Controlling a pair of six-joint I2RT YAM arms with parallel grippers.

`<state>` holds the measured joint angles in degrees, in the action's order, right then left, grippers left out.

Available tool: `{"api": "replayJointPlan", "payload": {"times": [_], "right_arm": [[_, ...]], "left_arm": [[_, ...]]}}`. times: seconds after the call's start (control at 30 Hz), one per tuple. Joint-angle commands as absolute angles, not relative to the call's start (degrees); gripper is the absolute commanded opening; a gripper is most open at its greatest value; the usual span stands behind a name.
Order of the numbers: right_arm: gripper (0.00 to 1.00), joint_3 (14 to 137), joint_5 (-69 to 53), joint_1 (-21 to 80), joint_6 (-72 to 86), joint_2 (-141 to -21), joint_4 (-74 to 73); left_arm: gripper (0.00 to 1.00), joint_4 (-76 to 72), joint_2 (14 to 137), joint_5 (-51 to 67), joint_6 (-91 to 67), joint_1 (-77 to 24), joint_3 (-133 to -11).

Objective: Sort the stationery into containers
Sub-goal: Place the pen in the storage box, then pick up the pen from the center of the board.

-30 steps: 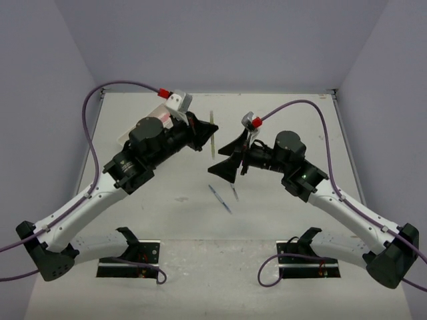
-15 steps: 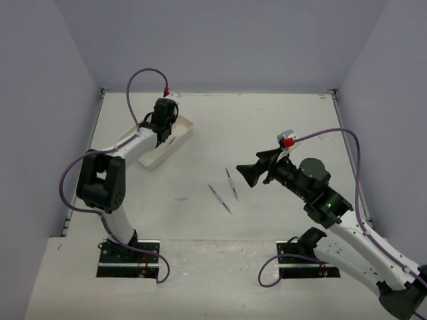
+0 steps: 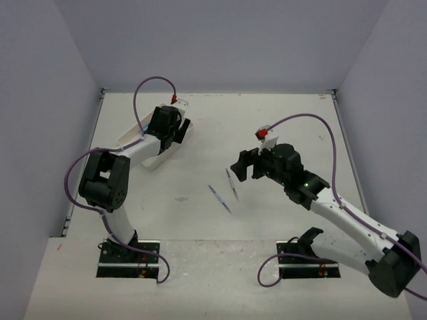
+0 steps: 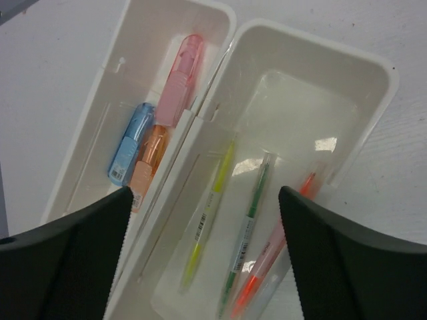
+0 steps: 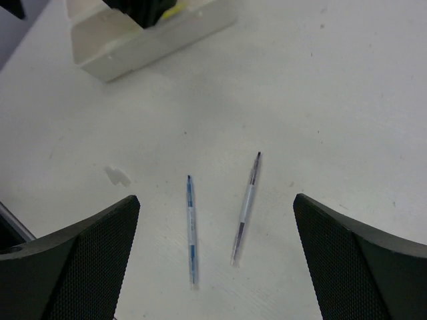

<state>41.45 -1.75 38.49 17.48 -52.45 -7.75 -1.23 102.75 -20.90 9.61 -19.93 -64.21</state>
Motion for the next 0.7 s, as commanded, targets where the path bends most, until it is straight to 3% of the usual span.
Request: {"api": "replayJointPlan", "payload": {"times": [0.0,0.13,0.23,0.3,0.43,0.67], "right_arm": [[0.98,48.7,0.8,38.4,19.1,-62.7,-13.3],[0.9,53.0,0.8,38.5,22.0,-72.1,-19.2],[0.62,57.4,1.1,38.7,23.2,-81.2,-25.1],[0.51,59.7,0.5,39.0,23.7,-86.2,-27.7],[0.48,61.3,2.1,41.4,25.0,-91.7,-28.8],[0.41,64.8,2.8,42.7,25.6,-100.6,-31.4]], "left_arm": [[0.99,1.0,96.5,-22.5,6.1,-20.7,-71.0],[1.0,12.1,89.0,-24.8,-3.8,-22.4,-78.4],[1.0,21.4,81.6,-23.1,-16.4,-22.7,-82.0],[1.0,25.6,76.3,-21.0,-23.6,-22.7,-81.5],[1.0,27.4,60.9,-13.0,-29.1,-22.6,-71.9],[1.0,32.1,40.8,-12.1,-28.3,-22.6,-62.7]]}}
